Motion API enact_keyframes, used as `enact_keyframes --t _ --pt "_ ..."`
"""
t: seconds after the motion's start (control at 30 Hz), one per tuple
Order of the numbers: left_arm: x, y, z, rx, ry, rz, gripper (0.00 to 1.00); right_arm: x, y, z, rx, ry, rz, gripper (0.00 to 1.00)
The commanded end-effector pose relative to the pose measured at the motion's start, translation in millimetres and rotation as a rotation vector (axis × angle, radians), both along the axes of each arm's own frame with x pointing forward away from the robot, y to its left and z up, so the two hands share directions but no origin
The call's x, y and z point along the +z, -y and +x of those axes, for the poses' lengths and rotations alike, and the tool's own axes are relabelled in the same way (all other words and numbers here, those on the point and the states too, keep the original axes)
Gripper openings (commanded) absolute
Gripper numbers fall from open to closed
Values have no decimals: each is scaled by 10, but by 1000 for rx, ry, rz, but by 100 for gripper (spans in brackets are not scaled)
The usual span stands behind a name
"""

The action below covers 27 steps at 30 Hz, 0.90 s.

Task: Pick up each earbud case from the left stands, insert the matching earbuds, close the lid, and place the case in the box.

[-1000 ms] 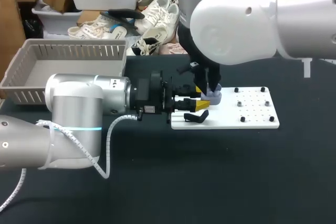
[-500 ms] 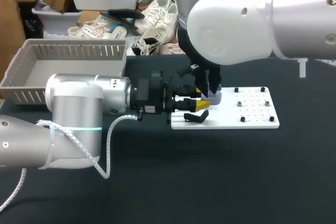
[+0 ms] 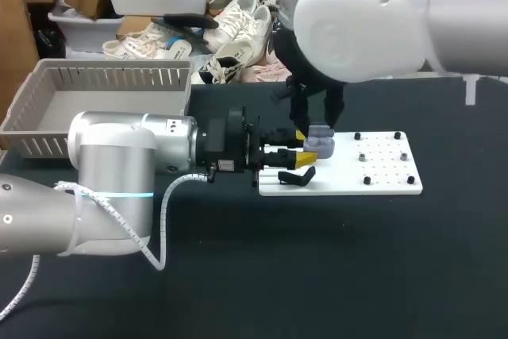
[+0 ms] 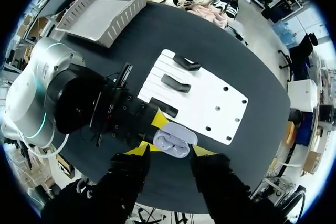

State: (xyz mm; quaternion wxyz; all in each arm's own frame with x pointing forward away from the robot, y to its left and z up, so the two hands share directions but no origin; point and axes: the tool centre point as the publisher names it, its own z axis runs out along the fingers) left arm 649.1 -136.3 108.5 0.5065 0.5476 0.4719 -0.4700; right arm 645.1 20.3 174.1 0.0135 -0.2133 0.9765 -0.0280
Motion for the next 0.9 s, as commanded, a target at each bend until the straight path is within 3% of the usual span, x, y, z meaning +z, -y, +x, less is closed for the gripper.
enact_keyframes --t 0.03,0.1,0.3,0.53,0.9 --pt "-4 -1 -11 4 1 -2 0 105 257 49 -59 61 51 74" --pt "-4 -1 -11 4 1 -2 0 130 340 148 -104 86 86 100" --pt "-4 -1 -11 4 1 -2 0 82 492 409 -224 160 115 100" --pt "-4 -1 -11 4 1 -2 0 -146 486 561 -271 143 108 100" --pt "-4 -1 -11 4 1 -2 0 -366 451 445 -257 65 98 100"
